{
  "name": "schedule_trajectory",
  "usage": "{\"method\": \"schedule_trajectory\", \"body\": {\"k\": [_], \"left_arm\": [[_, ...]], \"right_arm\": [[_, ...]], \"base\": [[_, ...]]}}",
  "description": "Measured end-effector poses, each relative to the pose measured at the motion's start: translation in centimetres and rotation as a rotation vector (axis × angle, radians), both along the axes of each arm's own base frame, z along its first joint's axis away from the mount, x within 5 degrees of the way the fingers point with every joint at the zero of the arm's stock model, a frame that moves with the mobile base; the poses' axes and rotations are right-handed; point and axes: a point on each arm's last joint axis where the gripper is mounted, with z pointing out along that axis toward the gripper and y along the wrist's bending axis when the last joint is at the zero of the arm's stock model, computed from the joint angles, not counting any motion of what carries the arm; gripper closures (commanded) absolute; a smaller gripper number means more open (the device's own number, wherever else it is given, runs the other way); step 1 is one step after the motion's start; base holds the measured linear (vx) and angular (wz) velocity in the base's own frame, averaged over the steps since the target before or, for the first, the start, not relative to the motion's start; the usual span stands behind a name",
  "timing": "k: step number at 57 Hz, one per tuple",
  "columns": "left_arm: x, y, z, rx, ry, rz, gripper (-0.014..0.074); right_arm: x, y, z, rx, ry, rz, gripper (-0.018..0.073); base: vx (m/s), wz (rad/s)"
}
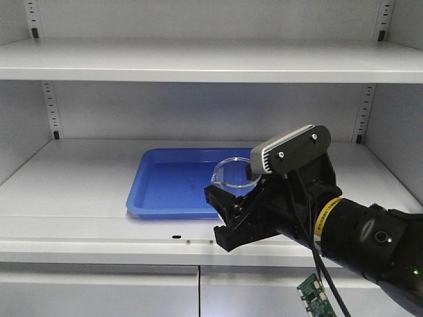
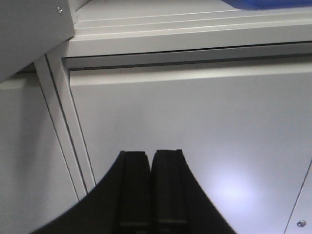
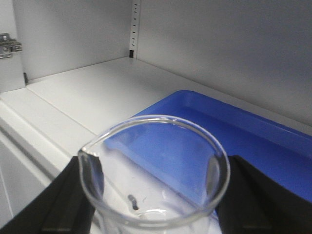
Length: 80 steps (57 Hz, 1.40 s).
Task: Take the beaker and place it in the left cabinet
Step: 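Extend the right gripper with the beaker over the blue tray on the shelf, then lower the beaker onto the blue tray and open the right gripper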
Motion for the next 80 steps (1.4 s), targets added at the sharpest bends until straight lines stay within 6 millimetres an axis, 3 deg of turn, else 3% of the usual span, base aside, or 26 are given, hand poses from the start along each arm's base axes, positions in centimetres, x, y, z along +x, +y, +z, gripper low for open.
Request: {"method": "schedule_trajectory", "body": {"k": [30, 42, 49, 63, 80], "left_arm": [[0.0, 0.0, 0.0, 0.000, 0.000, 0.000, 0.0593], [0.0, 0.0, 0.0, 0.000, 0.000, 0.000, 0.0593], [0.0, 0.0, 0.0, 0.000, 0.000, 0.000, 0.0593], [0.0, 0.0, 0.0, 0.000, 0.000, 0.000, 0.0593], [0.0, 0.0, 0.0, 0.000, 0.000, 0.000, 0.0593]], "right_arm": [[0.5, 0.1, -0.5, -0.003, 0.000, 0.005, 0.0565], [5.3, -0.5, -3.5, -0.006, 0.063, -0.065, 0.0565], [8.4, -0.6, -3.7, 0.058, 0.072, -0.109, 0.0565], [13.7, 1.4, -4.4, 0.099, 0.046, -0.114, 0.0561], [16.8, 2.7, -8.7, 0.066, 0.109, -0.122, 0.0554]], "base": [[0.07, -0.04], [0.00, 0.00], [0.00, 0.00], [0.00, 0.00], [0.00, 0.00]]}}
